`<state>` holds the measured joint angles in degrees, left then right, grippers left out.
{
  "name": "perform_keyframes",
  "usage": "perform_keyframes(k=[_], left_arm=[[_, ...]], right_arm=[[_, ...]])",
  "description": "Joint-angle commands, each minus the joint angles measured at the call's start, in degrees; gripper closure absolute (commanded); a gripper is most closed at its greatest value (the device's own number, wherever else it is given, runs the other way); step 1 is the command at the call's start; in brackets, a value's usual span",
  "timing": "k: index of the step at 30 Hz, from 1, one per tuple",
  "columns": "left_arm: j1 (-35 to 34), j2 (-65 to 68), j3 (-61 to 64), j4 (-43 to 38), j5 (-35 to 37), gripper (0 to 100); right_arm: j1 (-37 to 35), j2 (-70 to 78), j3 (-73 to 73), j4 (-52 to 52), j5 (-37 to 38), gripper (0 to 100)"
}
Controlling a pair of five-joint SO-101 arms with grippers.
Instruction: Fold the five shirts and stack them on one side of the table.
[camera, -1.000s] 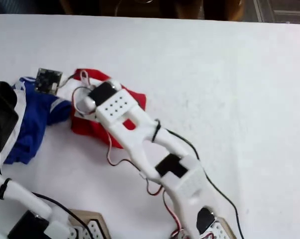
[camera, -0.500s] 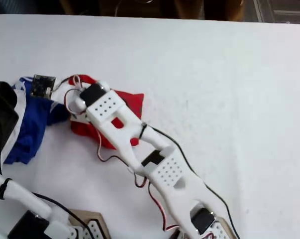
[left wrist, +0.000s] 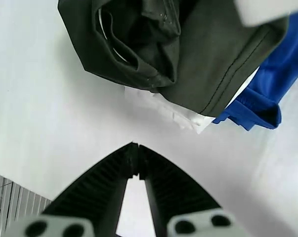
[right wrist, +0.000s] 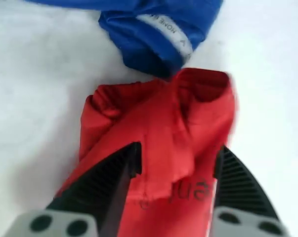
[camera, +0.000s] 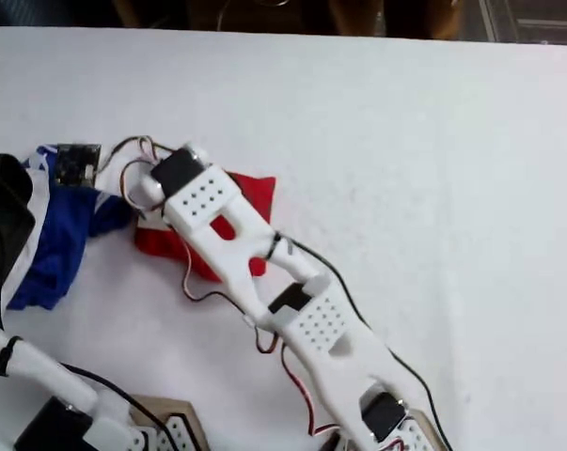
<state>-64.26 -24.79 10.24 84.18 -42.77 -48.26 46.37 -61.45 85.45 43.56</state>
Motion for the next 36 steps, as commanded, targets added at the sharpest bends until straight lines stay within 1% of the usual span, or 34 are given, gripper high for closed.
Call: perform_keyframes(k=[1, 3, 6, 8, 10, 11, 12, 13, 15, 28, 32, 36], left_arm=[[-0.53, -1.85, -0.66, -0.09, -0.26, 97], [-0.53, -1.85, -0.48, 0.09, -0.26, 97], [-0.53, -1.85, -0.48, 1.76, -0.26, 97], [-0.53, -1.85, -0.4, 2.46, -0.26, 97], [-0.53, -1.85, -0.4, 2.9, -0.26, 97], [-0.53, -1.85, -0.4, 3.16, -0.26, 97], [-0.53, -1.85, -0.4, 3.16, -0.26, 97], [-0.62, -1.85, -0.4, 3.16, -0.26, 97], [-0.62, -1.85, -0.4, 3.16, -0.26, 97], [-3.6, -1.85, -0.4, 3.16, -0.35, 97], [-3.52, -1.85, -0.4, 3.16, -0.35, 97], [-3.52, -1.85, -0.4, 3.16, -0.35, 97]], right_arm=[[4.53, -6.64, -3.16, 2.51, 0.0, 75.8], [8.04, -6.64, -3.08, 3.12, -2.37, 75.8], [12.79, -5.76, -3.08, 2.86, -8.88, 77.9], [14.29, -3.82, -3.34, 2.86, -11.34, 85.5], [14.73, -1.45, -3.34, 2.86, -12.75, 97.8], [14.73, -0.04, -3.43, 2.86, -13.19, 98.9], [14.55, 1.19, -3.6, 2.95, -13.71, 95.9], [14.46, 2.07, -3.6, 2.95, -14.07, 95.7], [13.85, 3.03, -3.69, 2.68, -14.68, 98.5], [8.13, 3.65, -3.25, 2.33, -14.86, 98.1], [8.92, 6.64, -3.52, -1.54, -14.86, 98.1], [9.8, 10.07, -3.96, -2.24, -14.86, 98.1]])
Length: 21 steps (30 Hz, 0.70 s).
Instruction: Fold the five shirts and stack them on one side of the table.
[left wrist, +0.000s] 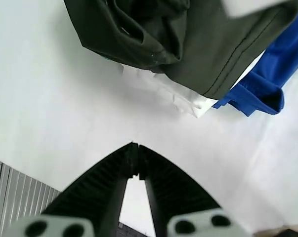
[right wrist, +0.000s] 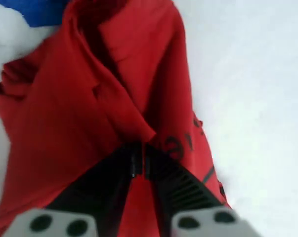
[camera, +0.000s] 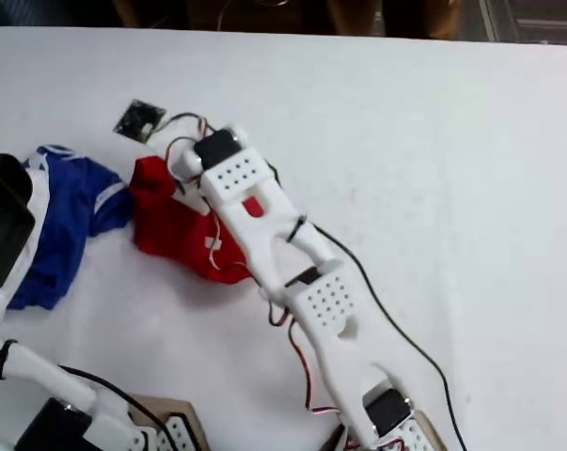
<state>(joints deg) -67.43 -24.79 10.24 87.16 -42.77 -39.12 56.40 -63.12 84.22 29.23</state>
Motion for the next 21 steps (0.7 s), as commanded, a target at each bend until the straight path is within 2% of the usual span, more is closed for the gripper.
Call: perform_keyframes(k=[1, 5, 15, 21], left_arm=[[-0.35, -1.85, -0.4, 0.18, -0.44, 97], [-0.44, -1.85, -0.4, 0.18, -1.67, 97], [-0.53, -1.85, -0.4, 0.18, -2.64, 97], [-0.53, -1.85, -0.4, 0.18, -2.64, 97]], right_arm=[[0.57, 0.57, -2.29, -1.01, -0.53, 98.1], [-1.27, 0.22, -2.37, -0.84, -0.53, 98.1], [-11.21, -4.7, -2.29, 4.97, -1.76, 98.1], [-12.7, -9.19, -2.29, 8.48, -4.13, 98.1]])
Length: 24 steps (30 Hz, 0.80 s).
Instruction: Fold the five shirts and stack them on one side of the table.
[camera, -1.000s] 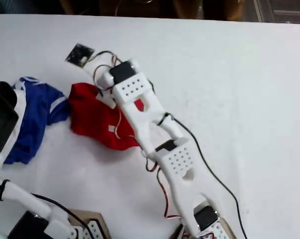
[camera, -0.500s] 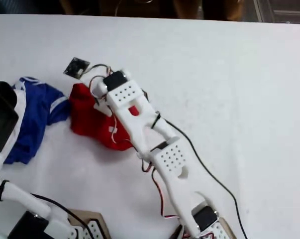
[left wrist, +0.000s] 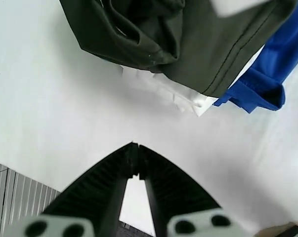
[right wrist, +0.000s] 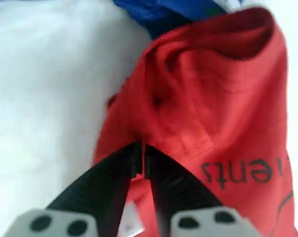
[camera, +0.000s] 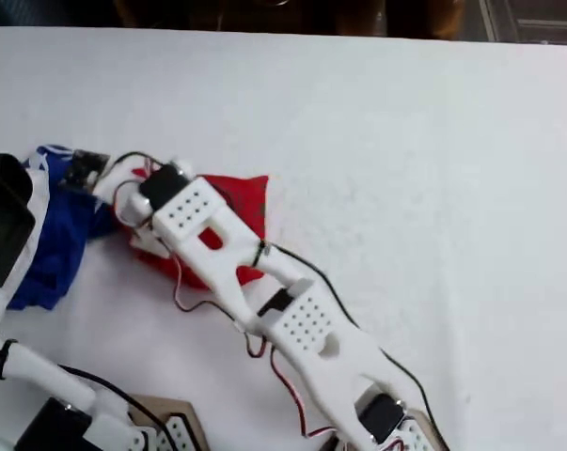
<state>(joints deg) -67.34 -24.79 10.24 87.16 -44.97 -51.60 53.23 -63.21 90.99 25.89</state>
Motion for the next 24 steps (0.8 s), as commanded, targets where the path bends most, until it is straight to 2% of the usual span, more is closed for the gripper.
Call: perform_keyframes(k=[1, 7, 15, 24], left_arm=[[-0.62, -1.85, -0.4, 0.18, -0.44, 97], [-0.62, -1.85, -0.4, 0.18, -0.44, 97], [-0.62, -1.85, -0.4, 0.18, -0.44, 97], [-0.62, -1.85, -0.84, 2.99, -0.44, 97]], right_arm=[[-0.22, -7.16, -2.2, 2.33, -0.79, 98.1], [2.95, -12.26, -2.2, 2.68, -0.53, 98.1], [11.65, -5.41, -0.88, -8.31, -0.62, 98.1], [11.21, 3.74, -0.88, -8.31, -0.79, 98.1]])
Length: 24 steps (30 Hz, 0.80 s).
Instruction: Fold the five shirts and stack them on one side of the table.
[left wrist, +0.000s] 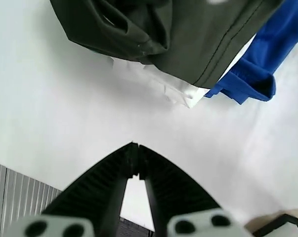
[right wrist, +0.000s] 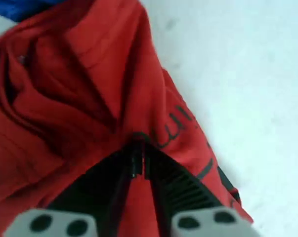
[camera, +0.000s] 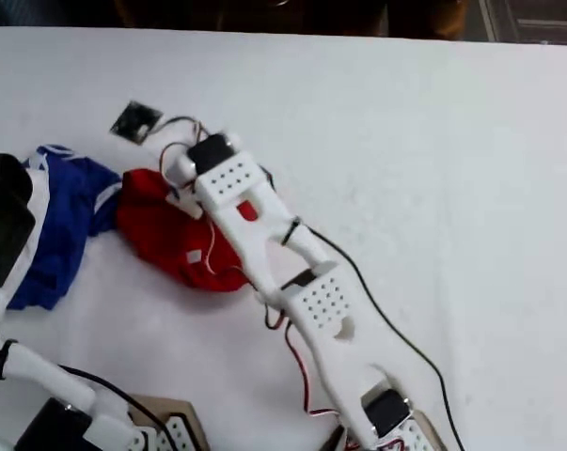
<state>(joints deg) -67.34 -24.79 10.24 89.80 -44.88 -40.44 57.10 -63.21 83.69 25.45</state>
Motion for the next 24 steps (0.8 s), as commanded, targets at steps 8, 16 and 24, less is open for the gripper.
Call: perform_keyframes(k=[8, 16, 24], left_arm=[[-0.62, -1.85, -0.84, 0.53, -0.53, 97], [-0.62, -1.85, -0.92, 2.37, -0.62, 97], [-0.09, -1.85, -0.92, 2.46, -0.53, 97]], right_arm=[[1.63, 3.03, -0.88, -4.09, 0.09, 98.1], [6.37, 1.45, -8.62, -3.56, 0.09, 98.1], [8.31, 3.03, -12.13, -2.59, 0.09, 98.1]])
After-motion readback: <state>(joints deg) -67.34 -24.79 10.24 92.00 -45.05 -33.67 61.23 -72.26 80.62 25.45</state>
